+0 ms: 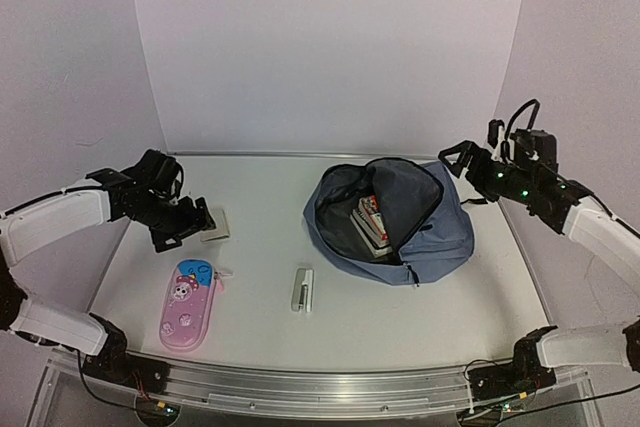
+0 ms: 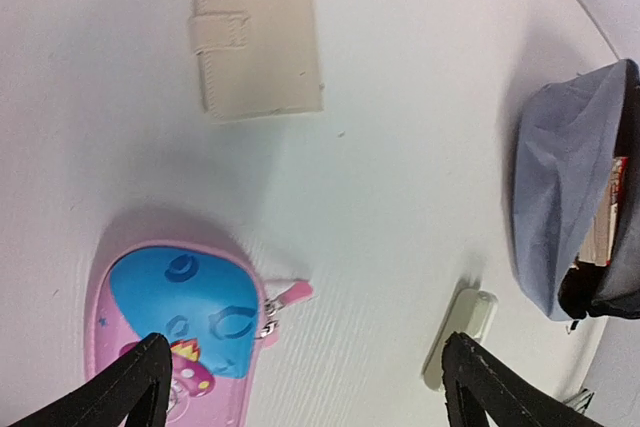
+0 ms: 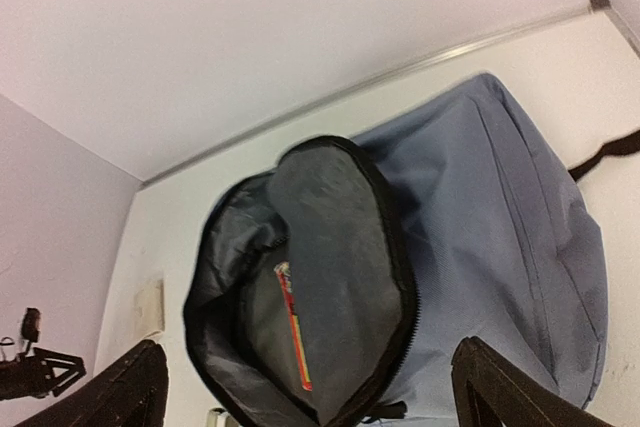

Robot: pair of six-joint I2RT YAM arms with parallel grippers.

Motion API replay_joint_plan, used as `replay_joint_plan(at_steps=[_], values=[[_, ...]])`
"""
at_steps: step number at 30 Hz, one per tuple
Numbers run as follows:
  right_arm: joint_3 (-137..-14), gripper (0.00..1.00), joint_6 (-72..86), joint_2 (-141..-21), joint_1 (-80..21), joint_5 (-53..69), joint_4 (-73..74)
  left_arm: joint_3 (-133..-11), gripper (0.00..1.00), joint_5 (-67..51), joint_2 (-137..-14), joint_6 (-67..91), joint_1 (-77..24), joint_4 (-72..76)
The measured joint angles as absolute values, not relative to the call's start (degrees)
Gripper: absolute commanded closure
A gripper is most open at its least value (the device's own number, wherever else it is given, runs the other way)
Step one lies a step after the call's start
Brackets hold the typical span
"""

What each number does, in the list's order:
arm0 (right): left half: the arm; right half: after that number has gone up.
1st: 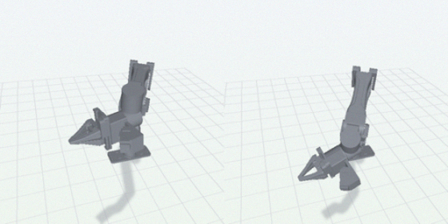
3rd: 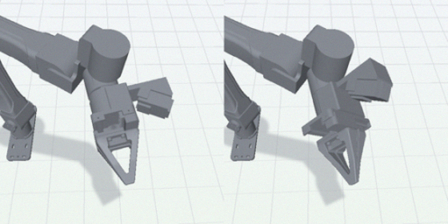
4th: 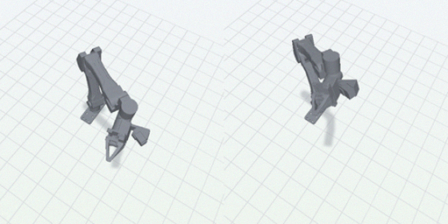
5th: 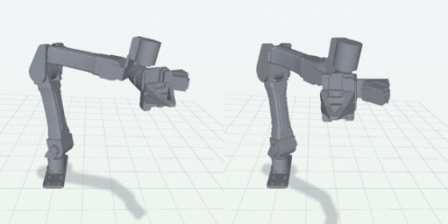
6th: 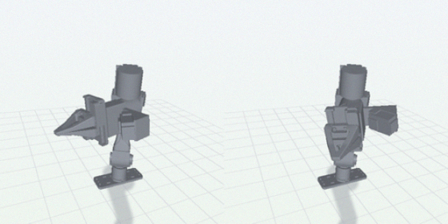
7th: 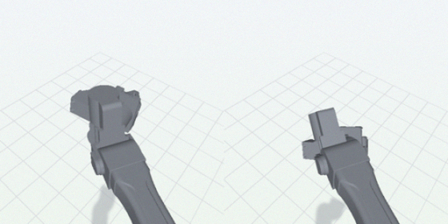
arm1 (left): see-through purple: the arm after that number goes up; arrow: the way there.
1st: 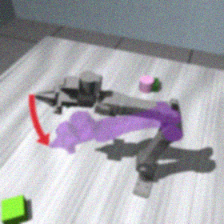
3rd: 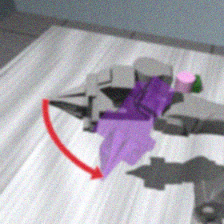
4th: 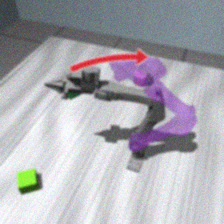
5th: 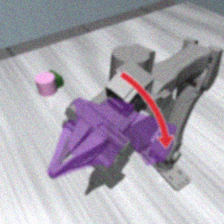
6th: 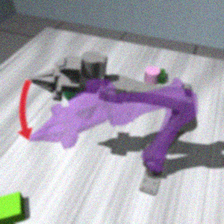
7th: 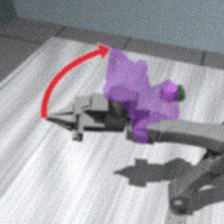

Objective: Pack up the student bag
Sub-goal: Pick up the stationery from the center of the board.

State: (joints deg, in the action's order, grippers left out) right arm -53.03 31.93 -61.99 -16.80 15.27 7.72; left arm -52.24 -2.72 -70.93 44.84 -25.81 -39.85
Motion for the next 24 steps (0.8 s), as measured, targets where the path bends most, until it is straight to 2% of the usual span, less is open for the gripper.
replay_joint_plan(at_steps=[6,12,19,24], values=[[-54.5,0.02,33.9,-59.6,-18.5,21.5,6.0,-46.0,0.03,1.7,-64.3,50.8,-24.4,-44.2],[-54.5,0.02,36.1,-60.9,-27.4,21.8,4.9,-42.2,0.02,6.1,-60.5,58.3,-24.3,-48.2],[-54.5,0.02,37.6,-67.0,-37.4,21.1,0.8,-33.3,0.04,2.8,-59.7,62.6,-24.3,-46.0],[-54.6,0.03,37.8,-71.5,-41.3,21.0,-2.0,-32.2,0.08,-1.0,-60.3,61.6,-24.3,-41.7]])
